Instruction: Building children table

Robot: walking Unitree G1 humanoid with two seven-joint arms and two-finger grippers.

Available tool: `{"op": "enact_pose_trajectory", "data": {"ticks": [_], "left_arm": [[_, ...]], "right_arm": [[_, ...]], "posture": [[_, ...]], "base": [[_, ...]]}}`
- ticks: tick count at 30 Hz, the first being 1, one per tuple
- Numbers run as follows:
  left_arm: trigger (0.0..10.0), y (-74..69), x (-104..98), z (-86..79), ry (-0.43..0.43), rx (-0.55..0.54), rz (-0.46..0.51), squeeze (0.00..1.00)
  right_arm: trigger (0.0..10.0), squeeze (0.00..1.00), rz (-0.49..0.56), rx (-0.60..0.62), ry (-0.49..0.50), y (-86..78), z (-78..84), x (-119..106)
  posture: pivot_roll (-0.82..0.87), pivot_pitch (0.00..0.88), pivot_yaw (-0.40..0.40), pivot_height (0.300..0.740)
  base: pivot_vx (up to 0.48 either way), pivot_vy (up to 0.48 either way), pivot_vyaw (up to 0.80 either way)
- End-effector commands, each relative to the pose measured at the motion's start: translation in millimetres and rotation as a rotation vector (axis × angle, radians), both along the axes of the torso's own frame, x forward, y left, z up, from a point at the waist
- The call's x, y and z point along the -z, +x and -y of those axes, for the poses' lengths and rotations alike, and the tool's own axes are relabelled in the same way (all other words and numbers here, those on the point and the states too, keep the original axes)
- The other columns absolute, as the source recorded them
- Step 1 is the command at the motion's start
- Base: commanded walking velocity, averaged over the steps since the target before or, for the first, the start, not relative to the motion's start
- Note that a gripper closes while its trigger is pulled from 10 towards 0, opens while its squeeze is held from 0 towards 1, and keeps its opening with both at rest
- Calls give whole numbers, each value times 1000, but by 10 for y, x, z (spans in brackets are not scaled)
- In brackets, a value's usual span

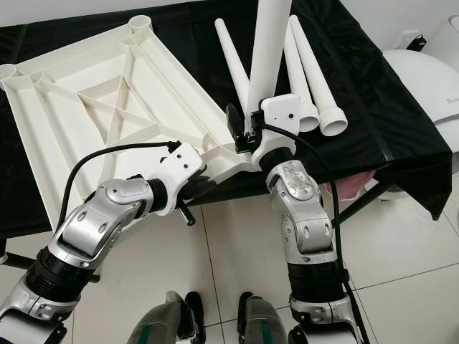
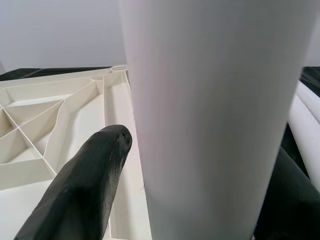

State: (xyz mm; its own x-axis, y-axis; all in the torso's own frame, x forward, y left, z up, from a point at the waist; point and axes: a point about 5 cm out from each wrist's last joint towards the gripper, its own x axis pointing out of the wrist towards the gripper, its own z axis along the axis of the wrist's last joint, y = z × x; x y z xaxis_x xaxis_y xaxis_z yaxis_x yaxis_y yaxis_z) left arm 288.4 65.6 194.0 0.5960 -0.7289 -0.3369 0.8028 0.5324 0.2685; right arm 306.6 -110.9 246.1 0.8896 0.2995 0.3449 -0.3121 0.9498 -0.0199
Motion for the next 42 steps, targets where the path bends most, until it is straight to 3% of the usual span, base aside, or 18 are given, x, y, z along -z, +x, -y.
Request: {"op": "enact_pose_trajectory", "data": {"ticks": [1, 2, 3, 6, 8, 9, 10, 11, 25, 29, 42], "left_arm": [[10000, -22, -66, 23, -21, 6, 31, 0], [10000, -21, -68, 20, -20, 6, 31, 0], [10000, -18, -71, 18, -20, 5, 32, 0], [10000, -15, -71, 13, -20, 5, 31, 0], [10000, -15, -71, 13, -19, 5, 31, 0], [10000, -16, -70, 13, -19, 5, 31, 0], [10000, -16, -70, 13, -19, 5, 31, 0], [10000, -16, -70, 15, -19, 6, 31, 0], [10000, -17, -65, 35, -22, 12, 31, 0], [10000, -22, -69, 40, -22, 15, 32, 0], [10000, -20, -65, 37, -22, 13, 30, 0]], "right_arm": [[10000, 0, -6, -13, 4, -2, -1, 9], [10000, 0, -15, -24, 11, 0, 9, 19], [10000, 973, -17, -25, 14, 1, 23, 21], [10000, 1000, -16, -27, 22, 3, 46, 21], [10000, 1000, -23, -6, 9, 14, 70, 29], [10000, 627, -28, 8, -1, 22, 87, 34], [10000, 627, -28, 8, -1, 22, 87, 34], [10000, 0, -28, 13, -5, 29, 102, 34], [10000, 0, -28, -91, -28, 75, 186, 4], [10000, 0, -55, -226, -71, 104, 248, 12], [10000, 0, -90, -330, -171, 221, 451, 29]], "posture": [[-79, 220, 25, 740], [-76, 225, 27, 740], [-76, 225, 27, 740], [-77, 224, 28, 740], [-77, 224, 28, 740], [-77, 224, 28, 740], [-77, 224, 28, 740], [-79, 222, 29, 740], [-84, 204, 30, 740], [-84, 204, 30, 740], [-86, 208, 30, 740]], "base": [[0, 0, 0], [0, 0, 0], [0, 0, 0], [0, 0, 0], [0, 0, 0], [0, 0, 0], [0, 0, 0], [0, 0, 0], [0, 0, 0], [0, 0, 0], [0, 0, 0]]}}
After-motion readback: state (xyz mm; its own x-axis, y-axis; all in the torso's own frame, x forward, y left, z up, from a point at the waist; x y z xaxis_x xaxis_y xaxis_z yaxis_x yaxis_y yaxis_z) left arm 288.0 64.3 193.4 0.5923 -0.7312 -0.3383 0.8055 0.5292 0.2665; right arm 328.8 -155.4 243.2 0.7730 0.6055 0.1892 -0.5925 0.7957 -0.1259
